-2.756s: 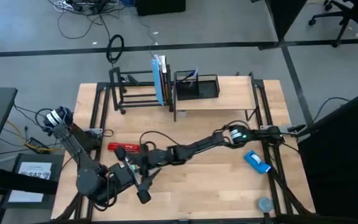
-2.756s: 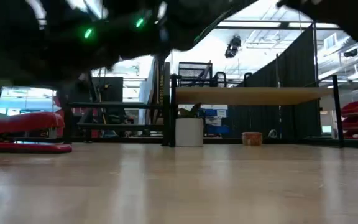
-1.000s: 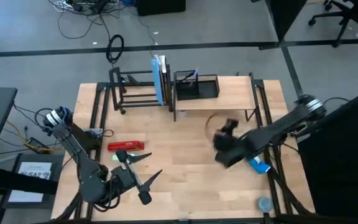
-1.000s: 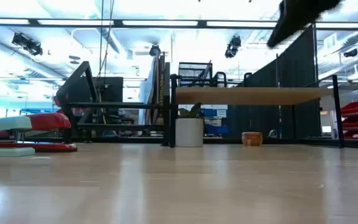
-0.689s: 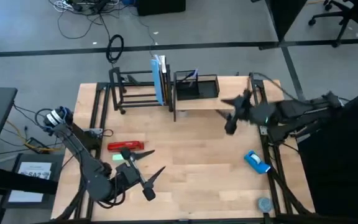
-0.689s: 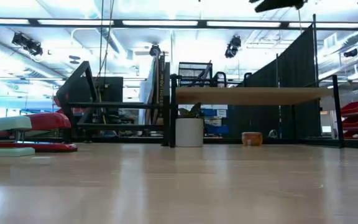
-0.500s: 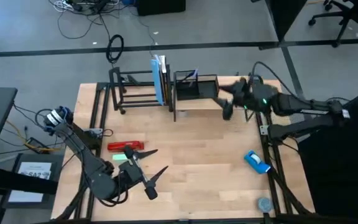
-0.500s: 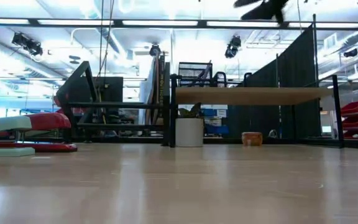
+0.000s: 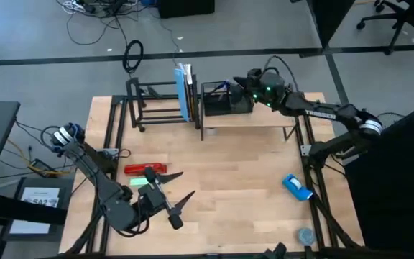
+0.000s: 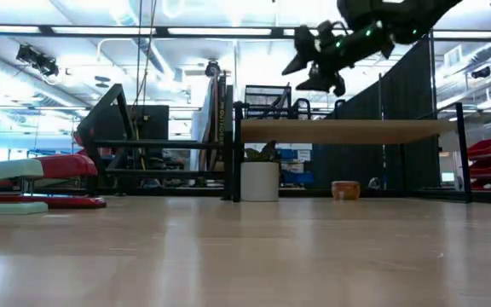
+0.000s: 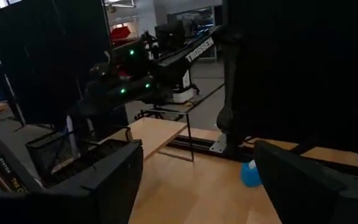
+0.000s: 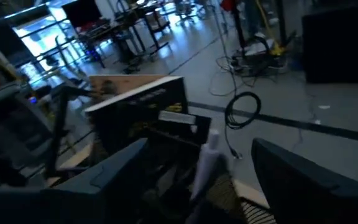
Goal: Stock shelves
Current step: Remove the violet pen from the pen holder of the black desk organizer
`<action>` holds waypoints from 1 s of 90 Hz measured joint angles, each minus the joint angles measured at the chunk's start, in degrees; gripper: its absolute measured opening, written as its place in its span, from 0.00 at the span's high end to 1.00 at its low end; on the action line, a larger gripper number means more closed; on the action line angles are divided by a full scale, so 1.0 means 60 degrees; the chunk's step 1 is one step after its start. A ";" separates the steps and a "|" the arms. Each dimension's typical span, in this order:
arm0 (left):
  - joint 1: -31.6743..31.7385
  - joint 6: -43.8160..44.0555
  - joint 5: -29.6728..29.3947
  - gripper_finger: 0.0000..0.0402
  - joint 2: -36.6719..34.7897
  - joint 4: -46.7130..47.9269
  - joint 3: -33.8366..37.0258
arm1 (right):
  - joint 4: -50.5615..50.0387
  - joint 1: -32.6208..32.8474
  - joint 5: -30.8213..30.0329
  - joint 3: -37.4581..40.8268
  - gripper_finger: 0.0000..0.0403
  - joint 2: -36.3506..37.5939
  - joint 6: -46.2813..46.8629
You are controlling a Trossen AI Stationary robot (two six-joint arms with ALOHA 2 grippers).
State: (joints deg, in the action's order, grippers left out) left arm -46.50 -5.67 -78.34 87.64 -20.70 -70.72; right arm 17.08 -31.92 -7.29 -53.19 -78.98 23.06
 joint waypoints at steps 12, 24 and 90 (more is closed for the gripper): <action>0.0000 0.0000 -0.0001 0.29 0.0000 0.0013 0.0000 | 0.0142 -0.0141 0.0002 -0.0007 0.45 -0.0230 -0.0002; 0.0000 0.0000 -0.0001 0.29 0.0000 0.0018 0.0000 | 0.0182 -0.0314 0.0240 -0.0007 0.49 -0.0380 -0.0024; 0.0004 0.0124 -0.0001 0.29 0.0000 0.0009 0.0000 | 0.0715 -0.0656 0.1469 -0.0011 1.00 -0.0283 -0.0058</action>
State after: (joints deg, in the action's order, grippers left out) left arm -46.48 -4.93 -78.35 87.64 -20.64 -70.72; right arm 21.37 -35.86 1.53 -53.25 -80.68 22.71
